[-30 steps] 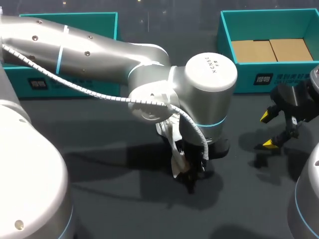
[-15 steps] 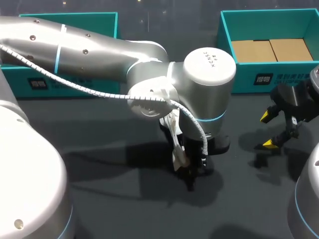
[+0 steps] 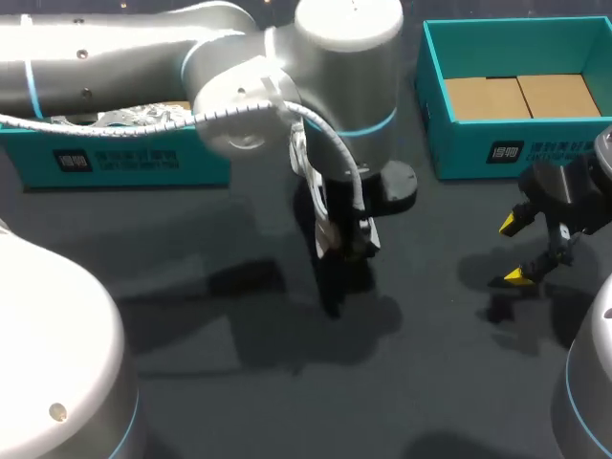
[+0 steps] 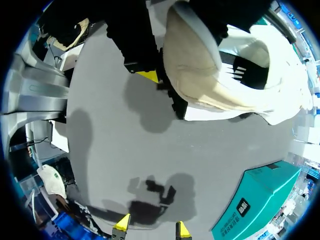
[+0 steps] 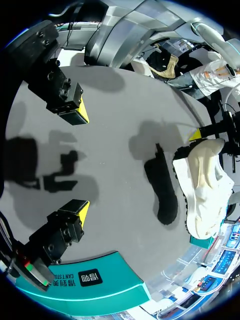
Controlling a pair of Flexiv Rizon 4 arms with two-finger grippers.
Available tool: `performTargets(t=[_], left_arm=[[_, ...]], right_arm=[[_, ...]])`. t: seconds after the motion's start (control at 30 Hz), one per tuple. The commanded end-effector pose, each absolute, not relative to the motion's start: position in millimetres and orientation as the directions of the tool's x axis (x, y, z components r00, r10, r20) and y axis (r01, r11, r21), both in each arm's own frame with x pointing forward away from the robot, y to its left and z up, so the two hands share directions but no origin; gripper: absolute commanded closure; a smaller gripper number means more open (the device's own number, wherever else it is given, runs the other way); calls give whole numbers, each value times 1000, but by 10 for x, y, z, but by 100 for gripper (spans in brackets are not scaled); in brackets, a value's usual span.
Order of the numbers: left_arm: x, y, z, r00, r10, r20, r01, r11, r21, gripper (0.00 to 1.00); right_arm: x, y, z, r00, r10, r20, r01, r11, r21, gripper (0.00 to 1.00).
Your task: Take the shoe out of the shoebox, open the shoe tongue, remove and reinsert the insole, then place the shoe into the shoebox
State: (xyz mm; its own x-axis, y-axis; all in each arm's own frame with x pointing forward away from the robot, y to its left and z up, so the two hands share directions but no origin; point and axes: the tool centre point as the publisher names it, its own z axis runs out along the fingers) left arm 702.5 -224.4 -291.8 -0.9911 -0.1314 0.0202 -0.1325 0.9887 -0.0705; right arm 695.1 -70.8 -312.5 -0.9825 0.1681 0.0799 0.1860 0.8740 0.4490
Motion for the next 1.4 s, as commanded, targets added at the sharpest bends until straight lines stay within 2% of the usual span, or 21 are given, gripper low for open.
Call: performTargets(t=[0.03,0.3,0.43,0.53,1.2,1.4], left_arm=[[7210,-1903,-2324,-988,-153,35,-156,980,-125,100],[7471,-1755,-1966,-983,-183,24,-185,972,-146,100],[7554,-1703,-1703,-990,-134,33,-137,979,-149,100],[7633,-1609,-1429,-984,-179,10,-178,964,-196,100],[7633,-1609,-1429,-984,-179,10,-178,964,-196,100],[7919,-1351,-1337,-986,-158,55,-166,965,-202,100]], right_arm=[[6935,-708,-3122,-983,169,78,186,874,448,0],[6935,-708,-3122,-983,169,78,186,874,448,0],[6935,-708,-3122,-983,169,78,186,874,448,0],[6935,-708,-3122,-983,169,78,186,874,448,0],[6935,-708,-3122,-983,169,78,186,874,448,0],[6935,-708,-3122,-983,169,78,186,874,448,0]])
